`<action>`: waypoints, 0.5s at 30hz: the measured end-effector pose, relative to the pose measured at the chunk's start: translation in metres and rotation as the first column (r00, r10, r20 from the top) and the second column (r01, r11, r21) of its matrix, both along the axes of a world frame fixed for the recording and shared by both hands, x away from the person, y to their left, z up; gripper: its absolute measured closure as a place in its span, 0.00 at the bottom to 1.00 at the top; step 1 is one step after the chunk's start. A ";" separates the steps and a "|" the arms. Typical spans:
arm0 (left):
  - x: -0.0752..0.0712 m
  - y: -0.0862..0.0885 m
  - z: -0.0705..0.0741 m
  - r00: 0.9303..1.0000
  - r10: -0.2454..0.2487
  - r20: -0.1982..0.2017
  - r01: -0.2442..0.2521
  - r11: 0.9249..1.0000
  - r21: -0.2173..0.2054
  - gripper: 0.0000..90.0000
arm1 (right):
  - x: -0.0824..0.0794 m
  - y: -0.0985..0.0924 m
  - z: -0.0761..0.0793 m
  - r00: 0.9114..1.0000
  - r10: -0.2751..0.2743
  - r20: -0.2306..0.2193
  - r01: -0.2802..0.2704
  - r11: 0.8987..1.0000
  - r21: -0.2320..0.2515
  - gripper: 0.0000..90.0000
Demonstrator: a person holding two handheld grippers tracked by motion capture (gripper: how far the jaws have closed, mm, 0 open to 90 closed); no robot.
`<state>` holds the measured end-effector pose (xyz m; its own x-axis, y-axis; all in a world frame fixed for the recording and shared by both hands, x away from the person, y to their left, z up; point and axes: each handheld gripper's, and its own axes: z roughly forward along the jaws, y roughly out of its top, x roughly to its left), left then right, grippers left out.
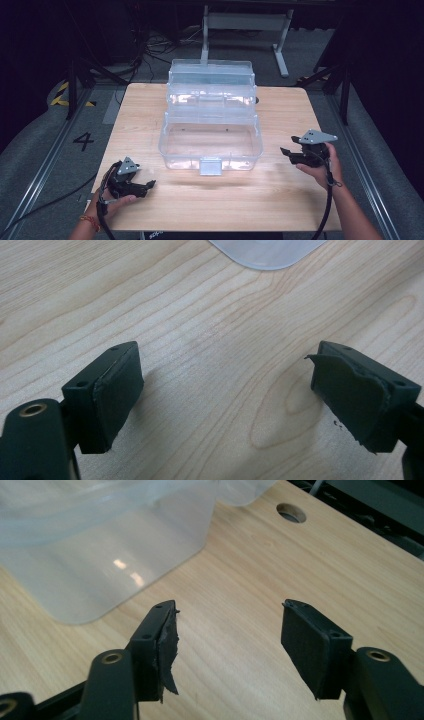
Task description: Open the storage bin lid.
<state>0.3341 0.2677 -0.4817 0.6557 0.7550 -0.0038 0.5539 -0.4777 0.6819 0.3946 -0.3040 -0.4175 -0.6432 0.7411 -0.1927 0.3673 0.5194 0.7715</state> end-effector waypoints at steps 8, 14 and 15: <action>0.000 0.000 0.000 1.000 0.000 0.000 0.000 1.000 -0.001 0.15 | -0.017 -0.011 -0.015 1.000 0.007 -0.020 -0.008 1.000 -0.024 0.36; 0.000 0.000 0.000 1.000 0.000 0.000 0.000 1.000 0.000 0.15 | -0.029 -0.019 -0.027 0.999 -0.038 -0.021 0.037 0.999 -0.037 0.30; 0.000 0.000 0.000 1.000 0.000 -0.001 0.000 1.000 0.000 0.15 | -0.031 -0.021 -0.029 0.999 -0.040 -0.026 0.039 0.999 -0.031 0.30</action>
<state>0.3342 0.2677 -0.4817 0.6556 0.7551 -0.0043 0.5543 -0.4774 0.6818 0.3639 -0.3249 -0.4465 -0.6184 0.7603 -0.1990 0.4084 0.5272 0.7452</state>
